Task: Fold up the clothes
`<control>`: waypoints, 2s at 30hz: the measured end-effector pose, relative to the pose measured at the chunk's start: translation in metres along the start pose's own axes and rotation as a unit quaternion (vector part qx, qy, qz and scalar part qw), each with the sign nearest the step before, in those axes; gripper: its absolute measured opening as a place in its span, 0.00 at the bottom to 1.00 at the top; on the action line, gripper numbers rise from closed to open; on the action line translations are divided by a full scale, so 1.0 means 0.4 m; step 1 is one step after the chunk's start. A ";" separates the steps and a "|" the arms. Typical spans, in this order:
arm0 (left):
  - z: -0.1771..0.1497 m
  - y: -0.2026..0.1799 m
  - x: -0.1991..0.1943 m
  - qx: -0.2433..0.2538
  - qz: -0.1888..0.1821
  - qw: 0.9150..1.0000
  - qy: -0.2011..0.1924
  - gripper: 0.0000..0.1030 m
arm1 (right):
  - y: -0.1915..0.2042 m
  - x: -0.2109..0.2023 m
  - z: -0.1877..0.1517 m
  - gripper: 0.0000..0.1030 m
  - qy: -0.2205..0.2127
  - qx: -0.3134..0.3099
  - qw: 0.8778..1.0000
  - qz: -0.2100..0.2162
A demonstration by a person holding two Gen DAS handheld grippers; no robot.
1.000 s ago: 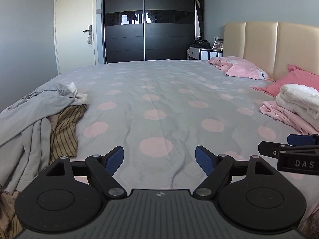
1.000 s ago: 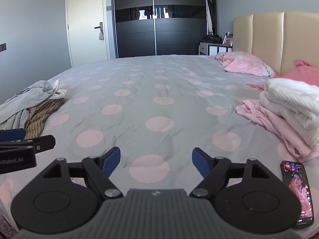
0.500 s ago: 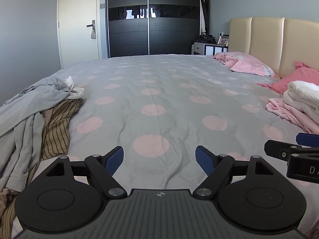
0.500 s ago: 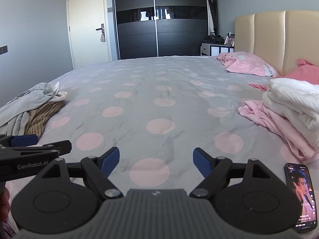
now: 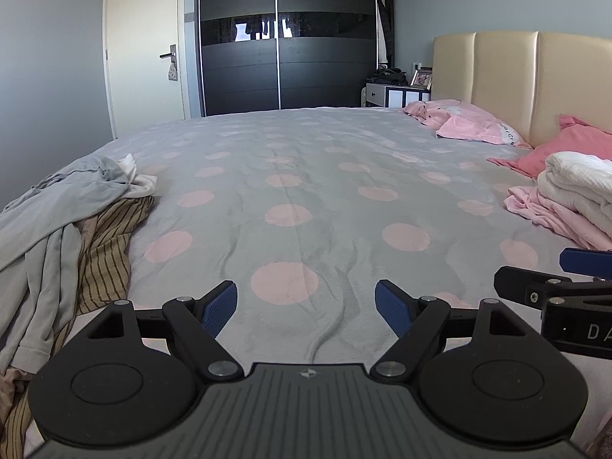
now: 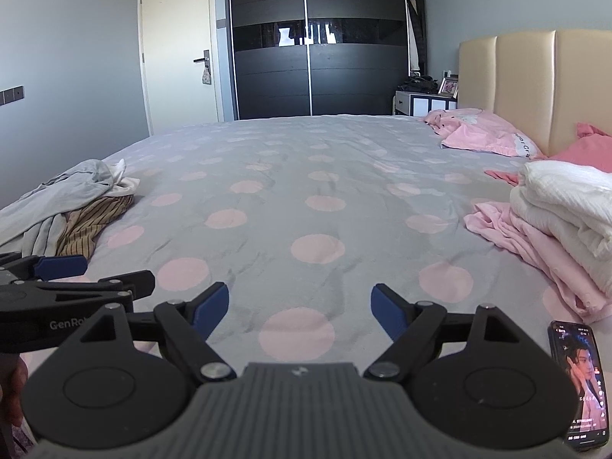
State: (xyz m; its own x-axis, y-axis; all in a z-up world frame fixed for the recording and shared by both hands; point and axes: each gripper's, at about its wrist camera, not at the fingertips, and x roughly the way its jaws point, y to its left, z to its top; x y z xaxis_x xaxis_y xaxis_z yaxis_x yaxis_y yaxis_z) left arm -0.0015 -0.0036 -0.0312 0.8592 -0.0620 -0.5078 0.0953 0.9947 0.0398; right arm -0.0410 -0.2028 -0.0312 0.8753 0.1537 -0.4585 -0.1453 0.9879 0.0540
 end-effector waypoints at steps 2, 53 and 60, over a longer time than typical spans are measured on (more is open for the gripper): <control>0.000 -0.001 0.000 0.001 0.003 1.000 0.002 0.77 | 0.003 -0.002 -0.001 0.81 0.000 -0.003 1.000 0.003; -0.001 0.007 -0.006 -0.002 0.012 1.000 0.010 0.77 | 0.040 -0.006 -0.007 0.88 -0.008 -0.034 0.999 0.016; 0.001 0.000 -0.009 0.000 0.014 1.000 0.011 0.77 | 0.039 -0.008 -0.008 0.88 -0.007 -0.037 0.999 0.019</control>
State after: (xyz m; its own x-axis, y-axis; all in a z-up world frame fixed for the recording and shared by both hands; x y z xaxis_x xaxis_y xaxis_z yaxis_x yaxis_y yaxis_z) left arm -0.0046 -0.0032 -0.0291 0.8505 -0.0318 -0.5251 0.0705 0.9961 0.0539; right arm -0.0474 -0.1879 -0.0320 0.8743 0.1925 -0.4457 -0.2121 0.9772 0.0060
